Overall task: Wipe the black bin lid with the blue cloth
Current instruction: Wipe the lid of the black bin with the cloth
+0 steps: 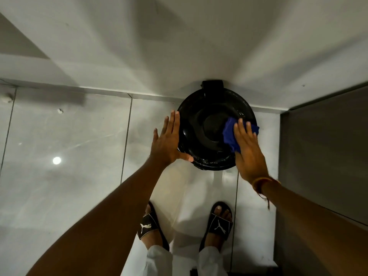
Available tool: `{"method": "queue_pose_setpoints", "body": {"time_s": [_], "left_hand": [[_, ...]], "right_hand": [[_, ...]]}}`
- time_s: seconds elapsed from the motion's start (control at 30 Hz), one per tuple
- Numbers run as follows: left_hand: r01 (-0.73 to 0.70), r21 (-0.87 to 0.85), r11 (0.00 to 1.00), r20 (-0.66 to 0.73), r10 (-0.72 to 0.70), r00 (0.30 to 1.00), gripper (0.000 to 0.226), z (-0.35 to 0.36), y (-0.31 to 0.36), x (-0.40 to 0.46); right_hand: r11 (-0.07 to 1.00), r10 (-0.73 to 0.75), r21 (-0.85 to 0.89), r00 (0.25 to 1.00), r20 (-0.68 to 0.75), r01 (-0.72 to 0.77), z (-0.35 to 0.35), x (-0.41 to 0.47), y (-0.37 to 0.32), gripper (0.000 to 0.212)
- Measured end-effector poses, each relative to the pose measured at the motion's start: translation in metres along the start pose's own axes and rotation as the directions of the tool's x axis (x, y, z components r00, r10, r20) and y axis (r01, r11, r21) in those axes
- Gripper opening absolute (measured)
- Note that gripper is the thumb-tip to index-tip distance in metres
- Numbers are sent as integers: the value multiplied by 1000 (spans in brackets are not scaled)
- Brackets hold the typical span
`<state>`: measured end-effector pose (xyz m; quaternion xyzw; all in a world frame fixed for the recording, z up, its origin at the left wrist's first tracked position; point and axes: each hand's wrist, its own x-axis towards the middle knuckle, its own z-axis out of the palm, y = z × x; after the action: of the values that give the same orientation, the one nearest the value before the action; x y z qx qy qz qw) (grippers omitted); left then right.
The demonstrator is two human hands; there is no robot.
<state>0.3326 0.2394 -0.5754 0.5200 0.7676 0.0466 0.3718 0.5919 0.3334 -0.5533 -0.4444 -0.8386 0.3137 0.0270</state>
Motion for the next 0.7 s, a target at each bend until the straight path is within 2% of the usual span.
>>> {"method": "queue_pose_setpoints", "body": {"time_s": [0.07,0.1,0.17,0.27,0.33,0.4,0.43,0.5,0.6,0.7], "left_hand": [[-31,91,995,-29,34,999,163,-2,9,-1],[-64,152,986,-48,72,996,162,-3,15,-1],[-114,256,960,-60,133,989,160,-3,28,0],[-83,292,953,-38,99,994,157,-5,43,5],[-48,295,954,-24,58,998,158,-5,49,7],[-29,303,953,-27,39,999,155,-4,54,7],[-21,303,953,-28,31,999,153,-4,55,7],[-9,296,955,-15,14,1000,156,-4,57,7],[-6,293,956,0,6,1000,163,-4,58,8],[-1,304,953,13,-3,1000,170,-5,59,7]], "right_hand": [[962,185,210,982,-38,-173,-3,34,-11,73],[938,251,261,967,-52,-229,-6,50,-13,73],[936,292,219,955,-47,-275,-10,72,-13,73],[985,161,69,987,3,-161,-12,71,-9,73],[994,-62,-84,995,76,68,-15,48,0,73],[969,-180,-145,972,147,202,-17,18,15,71],[977,-164,-114,976,144,180,-17,4,20,69],[999,-6,53,996,91,1,-13,-9,21,68],[916,246,319,969,28,-242,-7,24,8,70],[887,315,345,949,34,-307,-24,77,7,69]]}}
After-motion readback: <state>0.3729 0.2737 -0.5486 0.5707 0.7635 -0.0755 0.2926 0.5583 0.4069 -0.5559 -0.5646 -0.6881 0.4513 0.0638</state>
